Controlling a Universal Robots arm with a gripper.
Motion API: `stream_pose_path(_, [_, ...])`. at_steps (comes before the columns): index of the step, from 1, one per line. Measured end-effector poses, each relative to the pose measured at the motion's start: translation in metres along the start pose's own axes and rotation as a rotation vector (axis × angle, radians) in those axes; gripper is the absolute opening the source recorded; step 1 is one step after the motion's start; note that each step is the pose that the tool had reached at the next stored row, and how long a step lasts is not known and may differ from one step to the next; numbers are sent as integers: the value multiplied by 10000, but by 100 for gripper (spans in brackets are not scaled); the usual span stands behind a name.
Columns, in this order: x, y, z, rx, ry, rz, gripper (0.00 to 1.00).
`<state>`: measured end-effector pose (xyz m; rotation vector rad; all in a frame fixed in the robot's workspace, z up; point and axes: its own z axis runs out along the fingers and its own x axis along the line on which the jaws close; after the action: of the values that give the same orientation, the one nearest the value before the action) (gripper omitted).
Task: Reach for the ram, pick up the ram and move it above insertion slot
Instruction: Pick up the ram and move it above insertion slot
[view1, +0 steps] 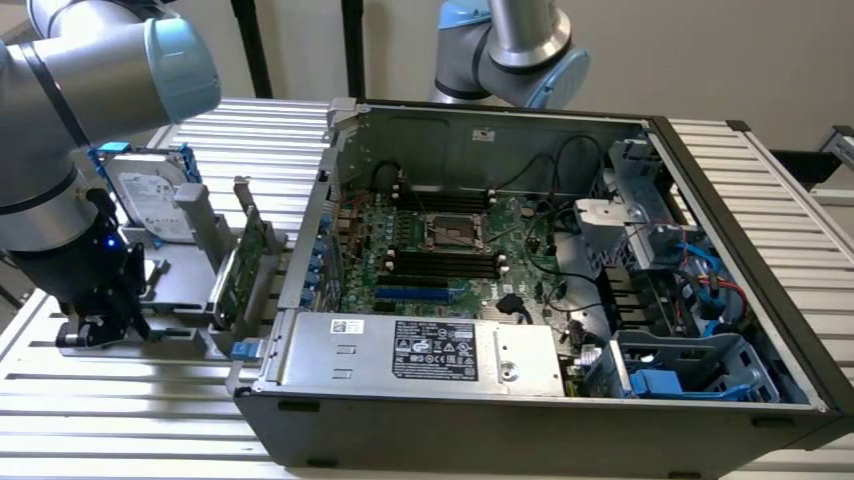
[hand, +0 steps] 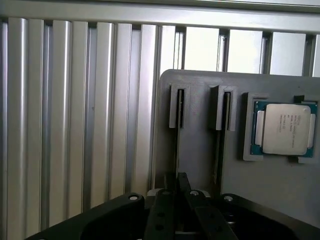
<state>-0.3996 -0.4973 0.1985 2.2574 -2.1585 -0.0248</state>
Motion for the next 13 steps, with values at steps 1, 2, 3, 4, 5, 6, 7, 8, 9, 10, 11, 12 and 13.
stream_pose_path(1, [0, 0, 0, 0, -1, 0, 16])
stream_pose_path(2, [0, 0, 1, 1, -1, 0, 13])
stream_pose_path(3, [0, 0, 1, 1, -1, 0, 13])
stream_pose_path(4, [0, 0, 1, 1, -1, 0, 13])
stream_pose_path(5, [0, 0, 1, 1, -1, 11, 13])
stream_pose_path(6, [0, 0, 1, 2, -1, 12, 13])
stream_pose_path(7, [0, 0, 1, 1, -2, 12, 13])
stream_pose_path(8, [0, 0, 1, 1, -1, 12, 13])
stream_pose_path(9, [0, 0, 1, 1, -2, 11, 13])
stream_pose_path(10, [-1, 0, 1, 2, -6, 12, 13])
stream_pose_path(11, [-1, 0, 1, 2, -8, 12, 13])
stream_pose_path(12, [-1, 0, 1, 3, -10, 12, 13])
stream_pose_path(13, [-1, 0, 0, 5, -12, 12, 13])
